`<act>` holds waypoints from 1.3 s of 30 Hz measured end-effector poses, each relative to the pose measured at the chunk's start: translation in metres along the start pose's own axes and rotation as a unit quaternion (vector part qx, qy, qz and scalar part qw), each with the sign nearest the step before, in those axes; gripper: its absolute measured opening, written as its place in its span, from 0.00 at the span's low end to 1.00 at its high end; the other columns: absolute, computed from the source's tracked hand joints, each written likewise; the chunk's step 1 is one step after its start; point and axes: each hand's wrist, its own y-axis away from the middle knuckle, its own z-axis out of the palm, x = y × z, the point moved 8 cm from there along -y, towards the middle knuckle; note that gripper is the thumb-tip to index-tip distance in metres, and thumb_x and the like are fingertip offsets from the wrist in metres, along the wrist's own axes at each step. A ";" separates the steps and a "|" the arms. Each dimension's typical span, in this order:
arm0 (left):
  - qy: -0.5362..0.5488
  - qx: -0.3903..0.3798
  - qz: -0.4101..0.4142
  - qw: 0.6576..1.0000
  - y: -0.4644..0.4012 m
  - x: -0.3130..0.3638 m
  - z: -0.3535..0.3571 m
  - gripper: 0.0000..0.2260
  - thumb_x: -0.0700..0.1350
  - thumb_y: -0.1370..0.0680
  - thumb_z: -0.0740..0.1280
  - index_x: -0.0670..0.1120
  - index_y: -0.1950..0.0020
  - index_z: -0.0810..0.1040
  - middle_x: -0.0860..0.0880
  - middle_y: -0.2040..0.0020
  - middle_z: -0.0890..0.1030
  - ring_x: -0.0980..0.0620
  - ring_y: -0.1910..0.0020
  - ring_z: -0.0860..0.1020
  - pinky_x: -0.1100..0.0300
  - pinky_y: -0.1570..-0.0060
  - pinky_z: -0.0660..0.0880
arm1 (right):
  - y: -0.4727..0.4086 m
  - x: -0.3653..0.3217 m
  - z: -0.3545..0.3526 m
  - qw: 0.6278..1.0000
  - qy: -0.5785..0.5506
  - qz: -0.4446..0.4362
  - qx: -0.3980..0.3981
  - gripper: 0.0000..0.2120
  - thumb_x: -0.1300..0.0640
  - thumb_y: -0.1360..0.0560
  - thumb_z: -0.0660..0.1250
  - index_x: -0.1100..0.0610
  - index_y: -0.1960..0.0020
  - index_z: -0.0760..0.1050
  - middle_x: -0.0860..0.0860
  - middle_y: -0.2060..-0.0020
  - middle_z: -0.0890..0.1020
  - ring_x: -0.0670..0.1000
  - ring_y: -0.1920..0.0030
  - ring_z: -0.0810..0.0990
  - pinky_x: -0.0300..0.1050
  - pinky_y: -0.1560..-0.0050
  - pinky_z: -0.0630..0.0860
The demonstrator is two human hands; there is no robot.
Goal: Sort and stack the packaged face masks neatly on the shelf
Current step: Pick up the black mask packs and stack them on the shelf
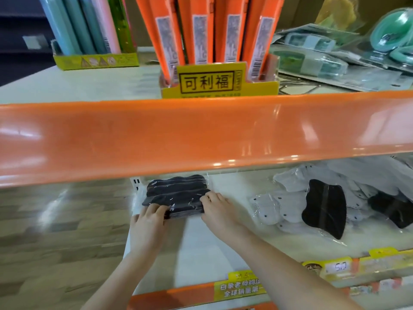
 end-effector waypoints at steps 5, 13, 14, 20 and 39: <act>-0.013 -0.009 -0.001 1.000 -0.009 -0.002 -0.001 0.12 0.39 0.37 0.77 0.49 0.56 0.82 0.49 0.58 0.81 0.43 0.58 0.80 0.54 0.63 0.72 | -0.003 -0.006 -0.006 0.999 -0.001 0.005 0.053 0.16 0.63 0.30 0.66 0.58 0.43 0.74 0.54 0.44 0.76 0.57 0.43 0.74 0.49 0.47 0.71; -0.027 -0.006 0.039 0.999 -0.017 0.001 0.002 0.14 0.39 0.36 0.78 0.48 0.54 0.81 0.49 0.57 0.81 0.43 0.58 0.80 0.52 0.63 0.75 | -0.002 -0.024 -0.001 0.995 -0.031 -0.062 0.070 0.18 0.68 0.34 0.68 0.58 0.45 0.77 0.52 0.48 0.79 0.55 0.49 0.78 0.48 0.50 0.76; -0.028 -0.009 0.050 0.998 -0.016 0.003 0.003 0.15 0.39 0.37 0.78 0.49 0.53 0.81 0.50 0.56 0.81 0.44 0.57 0.80 0.52 0.62 0.75 | -0.002 -0.024 0.000 0.995 -0.033 -0.070 0.068 0.18 0.68 0.34 0.67 0.58 0.45 0.77 0.52 0.47 0.79 0.55 0.48 0.78 0.49 0.49 0.76; -0.040 -0.015 0.079 0.996 -0.011 0.018 0.006 0.12 0.53 0.30 0.69 0.48 0.53 0.82 0.47 0.53 0.82 0.42 0.54 0.82 0.50 0.61 0.77 | 0.000 -0.025 0.004 0.996 -0.040 -0.063 0.040 0.18 0.54 0.21 0.60 0.61 0.36 0.73 0.56 0.33 0.73 0.57 0.33 0.70 0.53 0.36 0.67; 0.110 -0.082 0.128 0.982 0.015 0.208 0.002 0.12 0.43 0.25 0.64 0.51 0.43 0.79 0.56 0.46 0.80 0.50 0.44 0.78 0.55 0.47 0.71 | 0.067 0.098 -0.063 0.993 -0.090 0.020 0.069 0.17 0.58 0.21 0.56 0.52 0.34 0.73 0.46 0.34 0.72 0.48 0.32 0.68 0.43 0.33 0.61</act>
